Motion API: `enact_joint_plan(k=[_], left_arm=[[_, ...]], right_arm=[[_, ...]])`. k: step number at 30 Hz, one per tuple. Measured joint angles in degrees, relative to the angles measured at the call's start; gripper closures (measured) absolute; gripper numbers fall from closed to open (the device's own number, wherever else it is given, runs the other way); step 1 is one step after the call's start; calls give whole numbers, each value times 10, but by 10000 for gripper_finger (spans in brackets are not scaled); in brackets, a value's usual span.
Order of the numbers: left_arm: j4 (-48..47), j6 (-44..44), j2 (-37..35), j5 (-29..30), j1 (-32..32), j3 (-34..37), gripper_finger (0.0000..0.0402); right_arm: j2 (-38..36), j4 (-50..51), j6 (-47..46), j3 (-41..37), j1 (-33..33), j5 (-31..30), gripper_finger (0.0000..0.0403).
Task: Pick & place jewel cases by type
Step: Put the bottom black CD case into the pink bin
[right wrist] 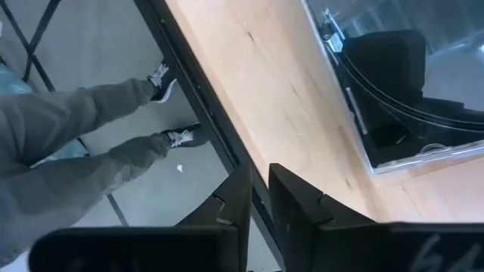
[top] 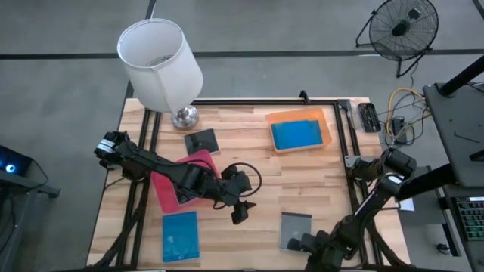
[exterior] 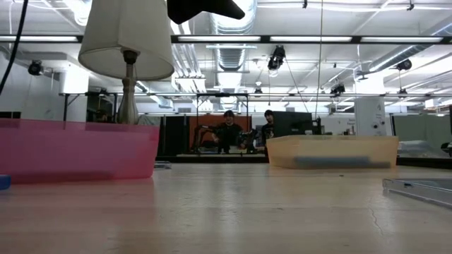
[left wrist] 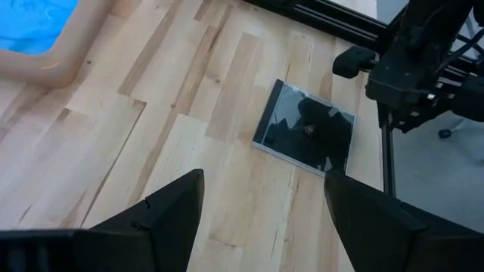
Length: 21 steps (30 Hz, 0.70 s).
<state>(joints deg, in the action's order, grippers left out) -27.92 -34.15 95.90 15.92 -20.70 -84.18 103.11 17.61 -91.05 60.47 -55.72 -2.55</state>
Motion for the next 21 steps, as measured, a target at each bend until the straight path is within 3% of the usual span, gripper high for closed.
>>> enact_joint_plan(k=[8, 21], left_arm=[[0, 0, 0, 0, 2, 0, 145], [0, 1, -2, 0, 2, 0, 145]], right_arm=[[1, 1, 0, -1, 0, 0, 392], [21, 8, 4, -10, 19, 0, 394]])
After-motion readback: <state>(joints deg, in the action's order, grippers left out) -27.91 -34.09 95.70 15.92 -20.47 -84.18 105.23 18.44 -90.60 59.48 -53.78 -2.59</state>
